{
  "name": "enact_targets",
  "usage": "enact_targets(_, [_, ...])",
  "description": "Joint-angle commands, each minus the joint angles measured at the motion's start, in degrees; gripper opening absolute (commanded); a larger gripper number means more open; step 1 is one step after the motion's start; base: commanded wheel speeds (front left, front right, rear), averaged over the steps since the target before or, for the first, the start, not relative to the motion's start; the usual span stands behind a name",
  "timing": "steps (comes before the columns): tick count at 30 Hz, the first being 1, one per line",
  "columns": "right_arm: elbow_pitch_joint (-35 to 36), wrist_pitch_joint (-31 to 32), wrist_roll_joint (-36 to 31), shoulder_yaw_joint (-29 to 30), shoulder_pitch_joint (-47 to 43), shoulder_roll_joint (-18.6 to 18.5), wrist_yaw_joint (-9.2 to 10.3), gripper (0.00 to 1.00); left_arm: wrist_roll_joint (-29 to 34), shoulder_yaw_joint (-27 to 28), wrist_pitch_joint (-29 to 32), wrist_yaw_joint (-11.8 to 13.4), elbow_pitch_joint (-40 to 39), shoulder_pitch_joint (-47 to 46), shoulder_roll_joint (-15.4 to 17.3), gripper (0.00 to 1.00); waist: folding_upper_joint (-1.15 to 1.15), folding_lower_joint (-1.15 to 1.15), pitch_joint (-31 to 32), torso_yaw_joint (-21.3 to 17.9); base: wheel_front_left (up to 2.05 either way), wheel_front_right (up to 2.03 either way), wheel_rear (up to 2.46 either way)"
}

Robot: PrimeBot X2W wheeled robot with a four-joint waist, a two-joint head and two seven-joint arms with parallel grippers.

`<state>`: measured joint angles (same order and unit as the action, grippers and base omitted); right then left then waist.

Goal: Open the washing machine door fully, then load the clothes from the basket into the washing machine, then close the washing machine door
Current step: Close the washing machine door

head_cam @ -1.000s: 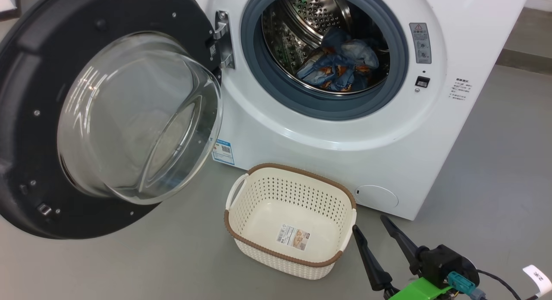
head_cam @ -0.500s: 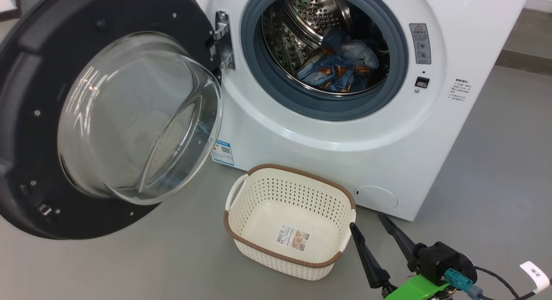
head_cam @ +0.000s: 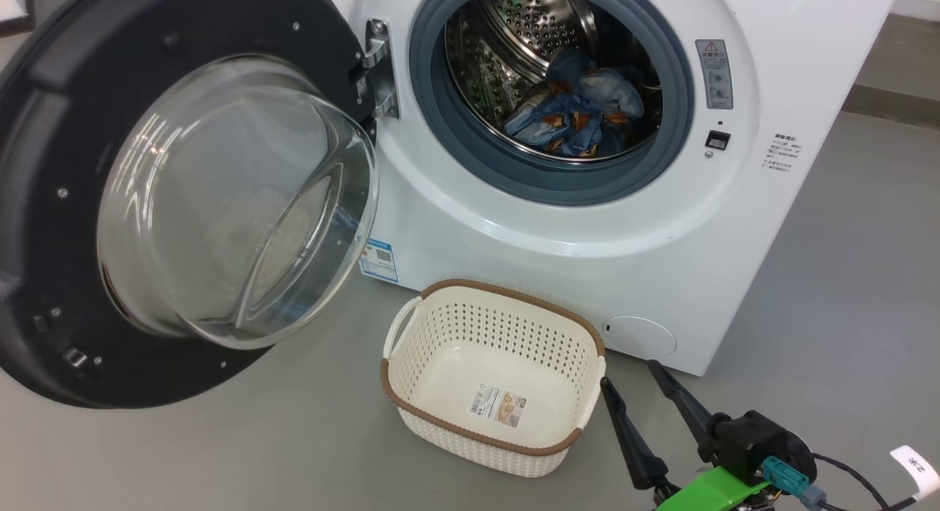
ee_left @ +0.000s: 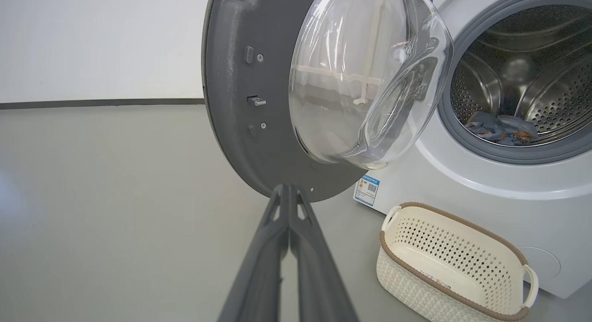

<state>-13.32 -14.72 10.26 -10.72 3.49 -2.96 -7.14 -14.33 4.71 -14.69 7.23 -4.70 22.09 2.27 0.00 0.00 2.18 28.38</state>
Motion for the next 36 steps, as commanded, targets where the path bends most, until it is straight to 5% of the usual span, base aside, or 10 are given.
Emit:
enact_targets(1, [1.5,-0.3,0.2,-1.4,1.0,0.1,-0.35,1.00,-0.6,1.8,-0.3,-0.4,-0.8,-1.1,0.6,0.00,0.00,0.00,0.0,0.0,0.00,0.00,0.00])
enact_targets(17, [2.0,-0.3,1.4,-1.2,0.7,0.1,-0.35,1.00,-3.6,9.8,-0.3,-4.0,-1.7,-7.0,1.7,0.00,0.00,0.00,0.3,-0.3,0.00,0.00,0.00])
enact_targets(29, [2.3,-0.3,1.9,-0.6,-0.2,0.1,-0.35,1.00,-9.5,17.8,1.9,-7.9,1.2,-19.3,12.3,0.00,0.00,0.00,0.4,-0.7,0.00,0.00,0.00])
enact_targets(36, [2.7,-0.3,1.8,0.4,-0.8,0.1,-0.35,1.00,-19.4,22.4,5.1,-10.2,7.6,-28.9,16.4,0.00,0.00,0.00,0.3,-1.0,0.00,0.00,0.00])
